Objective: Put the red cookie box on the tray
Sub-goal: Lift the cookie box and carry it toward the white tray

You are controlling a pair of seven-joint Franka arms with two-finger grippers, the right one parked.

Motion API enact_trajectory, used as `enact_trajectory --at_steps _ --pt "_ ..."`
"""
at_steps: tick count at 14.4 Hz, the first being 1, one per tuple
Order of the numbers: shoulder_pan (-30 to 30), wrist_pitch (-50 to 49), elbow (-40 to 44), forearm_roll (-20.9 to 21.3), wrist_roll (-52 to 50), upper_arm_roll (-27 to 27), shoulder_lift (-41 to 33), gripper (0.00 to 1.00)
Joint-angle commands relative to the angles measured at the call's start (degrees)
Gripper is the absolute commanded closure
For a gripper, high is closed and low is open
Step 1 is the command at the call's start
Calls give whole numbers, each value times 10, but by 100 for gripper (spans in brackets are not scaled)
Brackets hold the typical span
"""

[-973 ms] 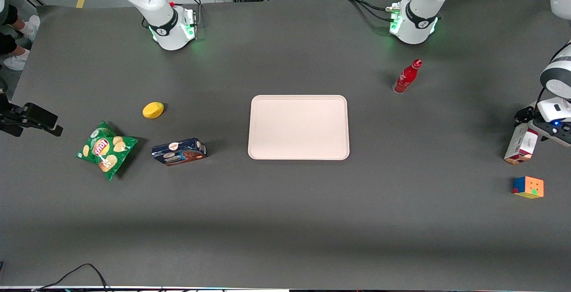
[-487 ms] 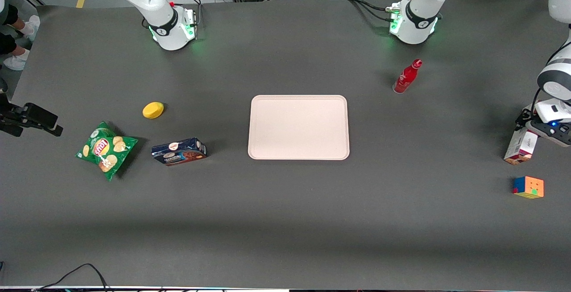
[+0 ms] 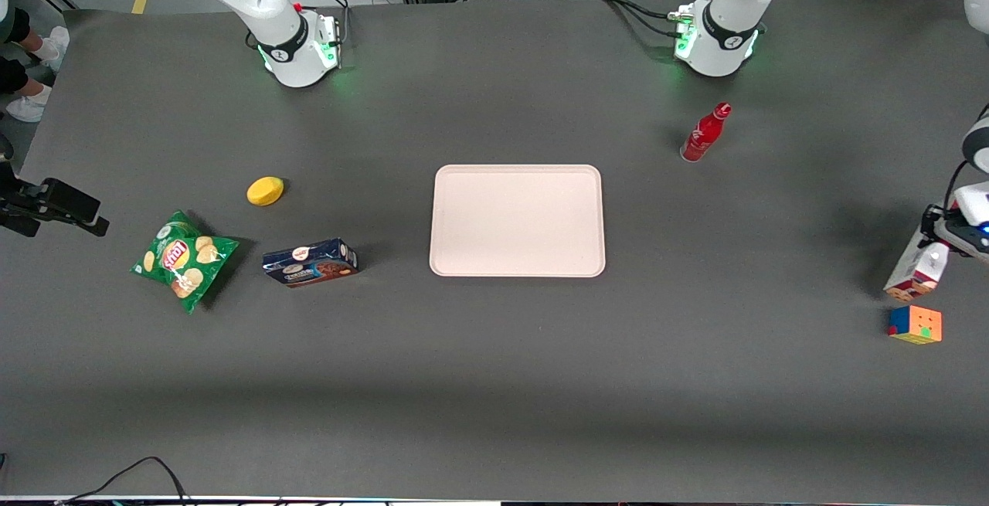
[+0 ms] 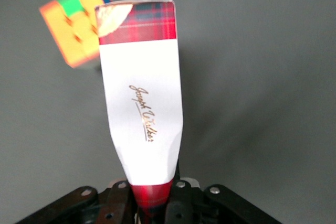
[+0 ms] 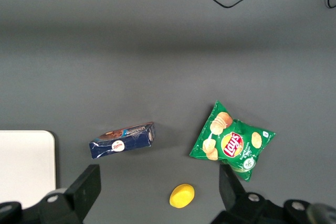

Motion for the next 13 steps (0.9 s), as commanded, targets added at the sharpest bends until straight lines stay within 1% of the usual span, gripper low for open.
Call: enact_trajectory --at_steps 1,3,4,6,7,8,10,12,13 --pt "-7 -54 16 22 4 5 -70 88" --pt "-7 -130 59 39 0 15 -82 88" --pt "-8 -183 98 56 -13 21 -81 88" --pt "-7 -282 178 105 -58 21 -81 87" --pt "-7 -319 210 120 -69 21 -81 87" --pt "-8 -342 233 124 -70 21 -81 87" --pt "-8 -355 251 124 -71 21 -81 87" --pt "-16 -365 253 124 -115 17 -83 87" --pt "-29 -387 262 124 -143 16 -84 87"
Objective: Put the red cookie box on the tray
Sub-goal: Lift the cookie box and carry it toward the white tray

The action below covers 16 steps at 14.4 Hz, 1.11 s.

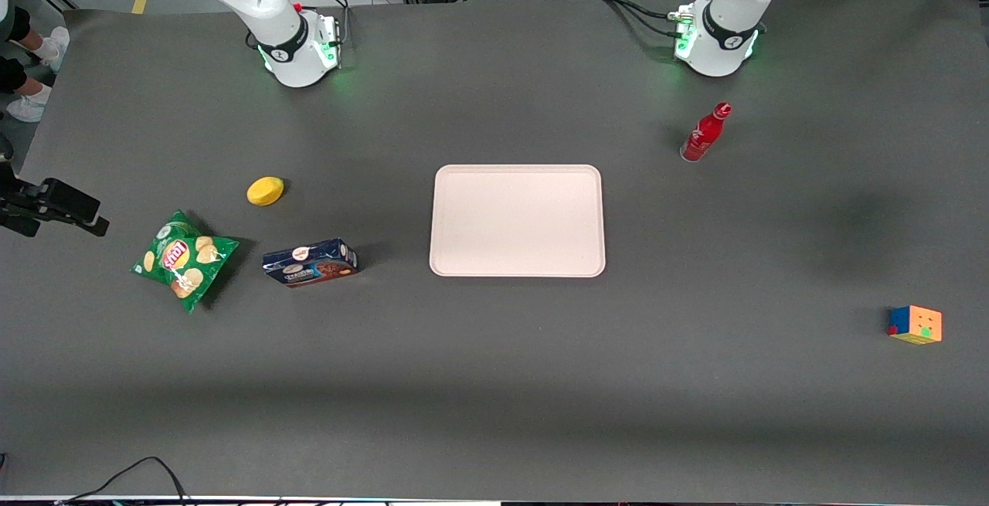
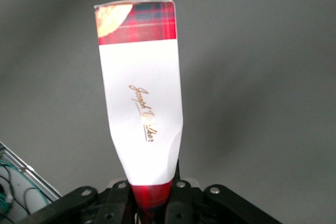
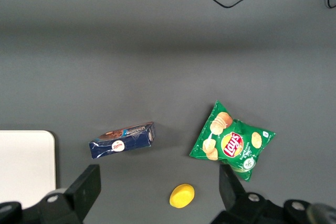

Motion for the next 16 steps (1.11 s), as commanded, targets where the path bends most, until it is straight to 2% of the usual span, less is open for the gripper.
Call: enact_trajectory --at_steps 1,5,11,16 --pt "-39 -73 38 10 -99 1 4 87" --pt "-90 -153 77 23 -249 -22 3 86" --pt "-113 -174 83 29 -536 -155 -12 86" --pt "-125 -174 83 45 -787 -294 -13 86"
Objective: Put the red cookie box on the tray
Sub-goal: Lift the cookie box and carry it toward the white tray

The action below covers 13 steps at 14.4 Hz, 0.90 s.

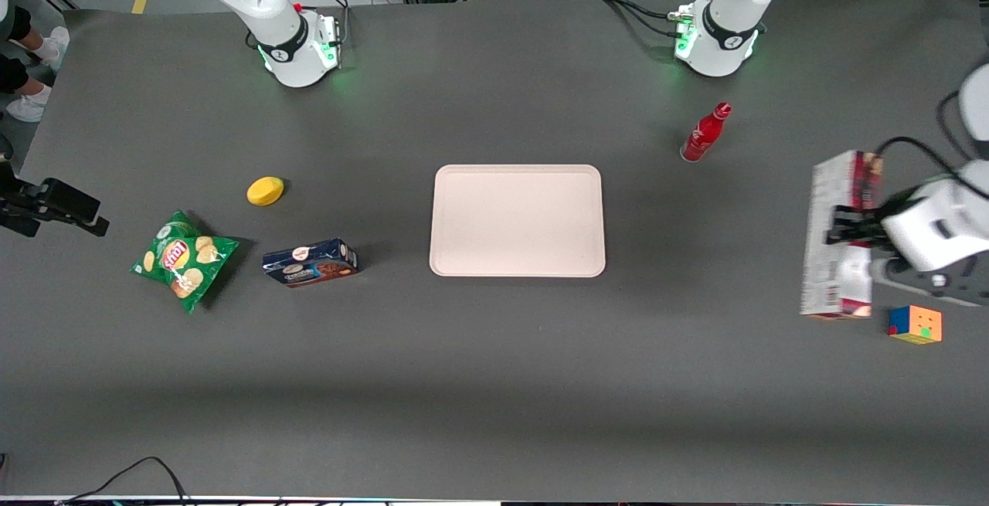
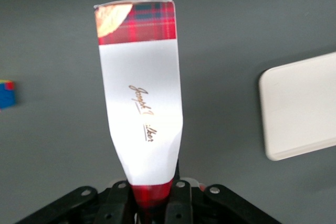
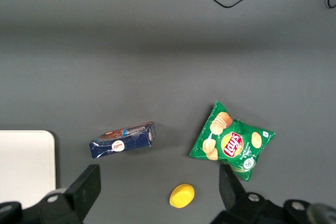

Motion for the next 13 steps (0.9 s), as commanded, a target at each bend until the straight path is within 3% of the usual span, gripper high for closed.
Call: enact_trajectory --at_steps 1,4,9,13 --pt "-9 -14 2 23 -166 -91 -12 83" --pt "-17 16 -5 23 -257 -168 -4 82" --pt "-40 41 -42 29 -401 -236 -6 82" --pt "-48 148 -163 79 -508 -293 -33 83"
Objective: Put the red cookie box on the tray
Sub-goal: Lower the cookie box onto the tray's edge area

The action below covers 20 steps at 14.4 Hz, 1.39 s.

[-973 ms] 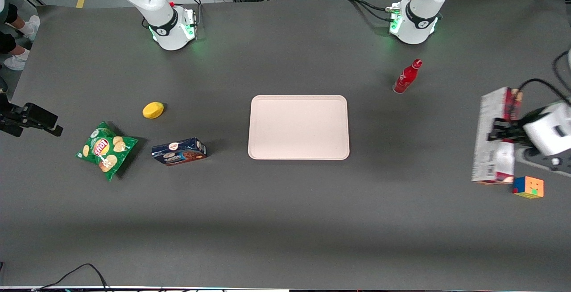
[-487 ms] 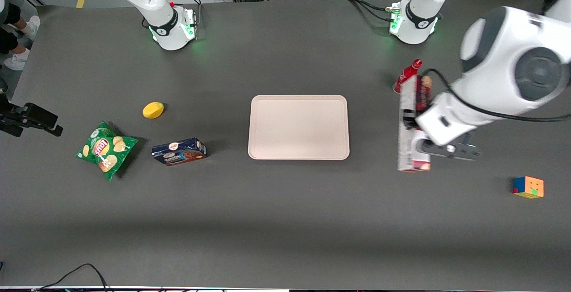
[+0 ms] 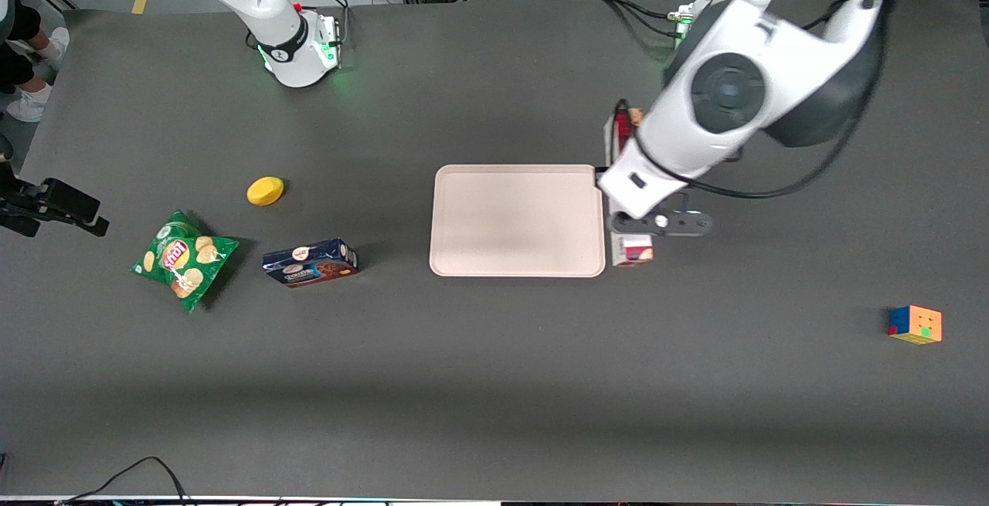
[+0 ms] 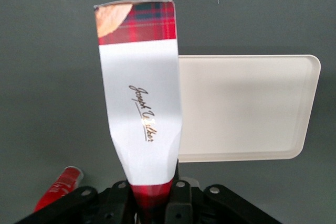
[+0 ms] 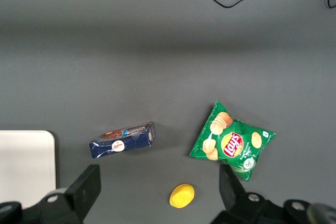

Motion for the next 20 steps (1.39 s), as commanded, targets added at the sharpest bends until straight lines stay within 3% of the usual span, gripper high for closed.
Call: enact_trajectory --at_steps 1,3,7,10,12,20 --pt "-4 112 -128 31 -84 -41 -43 83" --pt "-5 157 -171 39 -101 -53 -48 83" --pt "-7 275 -269 107 -169 -93 -50 83" --pt "-8 383 -336 115 -173 -95 -39 82" --pt "-7 400 -345 142 -174 -95 -18 82" --pt "-4 440 -344 162 -182 -75 37 82"
